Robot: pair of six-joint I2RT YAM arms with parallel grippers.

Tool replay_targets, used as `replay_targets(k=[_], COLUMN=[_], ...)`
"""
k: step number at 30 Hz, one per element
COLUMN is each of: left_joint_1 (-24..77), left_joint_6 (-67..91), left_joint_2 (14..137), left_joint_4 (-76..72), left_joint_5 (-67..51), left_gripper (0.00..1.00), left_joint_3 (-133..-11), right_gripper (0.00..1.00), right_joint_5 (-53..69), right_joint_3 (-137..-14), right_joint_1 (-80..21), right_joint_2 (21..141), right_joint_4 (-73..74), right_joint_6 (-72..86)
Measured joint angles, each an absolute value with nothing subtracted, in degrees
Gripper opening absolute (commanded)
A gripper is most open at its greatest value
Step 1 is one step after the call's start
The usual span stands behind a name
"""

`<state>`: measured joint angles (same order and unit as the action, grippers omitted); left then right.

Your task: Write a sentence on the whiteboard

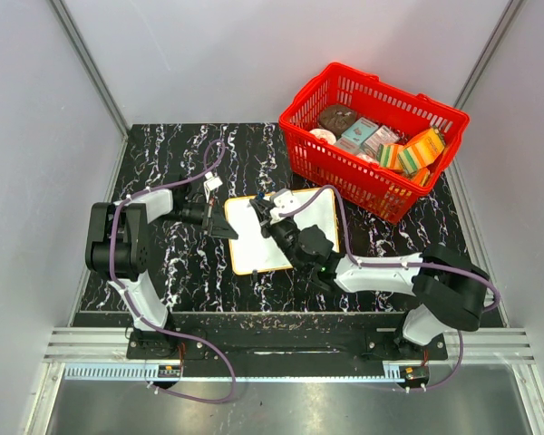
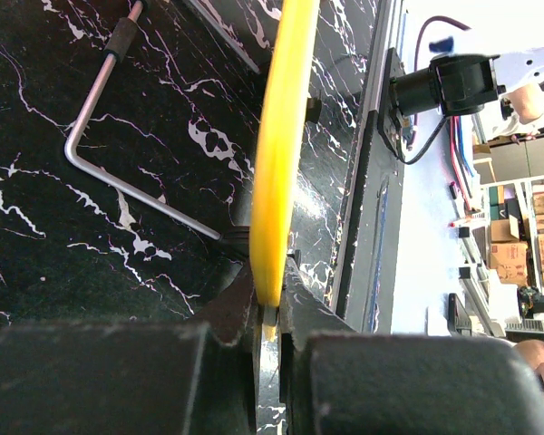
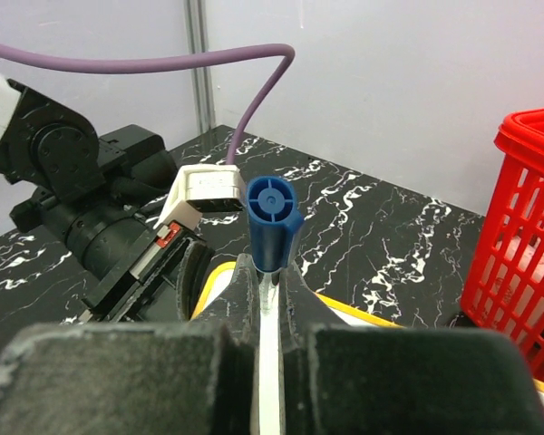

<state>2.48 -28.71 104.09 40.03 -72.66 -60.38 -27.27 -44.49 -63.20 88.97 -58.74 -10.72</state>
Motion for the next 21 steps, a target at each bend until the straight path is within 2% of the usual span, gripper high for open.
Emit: replay_targets(k=[21], left_joint_1=[2.46], left_joint_6=[-29.52], left_joint_2=[104.09], left_joint_4=[40.60], left_joint_5=[-72.69], left_gripper=[0.00], left_joint_3=[-60.40], right_gripper=[0.00], right_joint_5=[-31.07], right_joint_3=[-45.43], right_joint_1=[-63.22], right_joint_2=[93.56], right_joint_4=[-60.51], right_joint_6=[-11.07])
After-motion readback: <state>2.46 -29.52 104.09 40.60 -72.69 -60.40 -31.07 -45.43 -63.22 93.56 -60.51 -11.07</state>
